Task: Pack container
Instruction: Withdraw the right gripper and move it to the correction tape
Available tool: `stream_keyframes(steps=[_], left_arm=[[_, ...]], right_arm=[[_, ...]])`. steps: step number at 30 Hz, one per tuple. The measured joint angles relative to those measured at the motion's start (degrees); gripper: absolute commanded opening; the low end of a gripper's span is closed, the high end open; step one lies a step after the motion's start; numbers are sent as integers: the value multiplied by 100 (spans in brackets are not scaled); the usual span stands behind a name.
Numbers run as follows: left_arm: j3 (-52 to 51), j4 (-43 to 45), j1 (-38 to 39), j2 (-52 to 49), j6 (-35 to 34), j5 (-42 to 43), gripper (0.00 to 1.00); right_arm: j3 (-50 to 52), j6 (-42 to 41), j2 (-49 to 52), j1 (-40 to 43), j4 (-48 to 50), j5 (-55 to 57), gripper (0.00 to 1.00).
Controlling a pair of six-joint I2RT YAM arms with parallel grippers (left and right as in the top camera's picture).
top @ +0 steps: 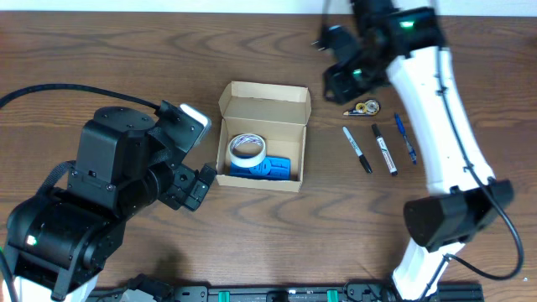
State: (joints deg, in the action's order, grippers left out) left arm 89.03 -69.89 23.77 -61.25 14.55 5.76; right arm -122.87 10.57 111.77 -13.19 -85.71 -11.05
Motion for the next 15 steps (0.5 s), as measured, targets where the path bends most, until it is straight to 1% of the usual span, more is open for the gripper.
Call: stream_keyframes(steps=[4,7,8,9,10,11,12,15], left_arm=[[0,-2,0,0,0,0,95],[0,-2,0,2,0,0,95],[0,0,0,2,0,0,95],[0,-2,0,2,0,0,95],[0,0,0,0,0,0,95],[0,0,0,0,0,0,95],[0,-2,0,0,0,0,95],[0,-2,0,0,0,0,95]], right_arm=[[20,-459,-24,433,46,313,38],[199,-929,-26,664,229,560,42],[299,-1086,-26,715,306,636,45],[413,-1250,-26,754,385,713,51],[551,-1432,-26,789,487,772,60],[702,-1556,-26,817,621,820,87],[802,-1679,-26,831,699,844,99],[1196,-1886,-26,846,1078,935,99]])
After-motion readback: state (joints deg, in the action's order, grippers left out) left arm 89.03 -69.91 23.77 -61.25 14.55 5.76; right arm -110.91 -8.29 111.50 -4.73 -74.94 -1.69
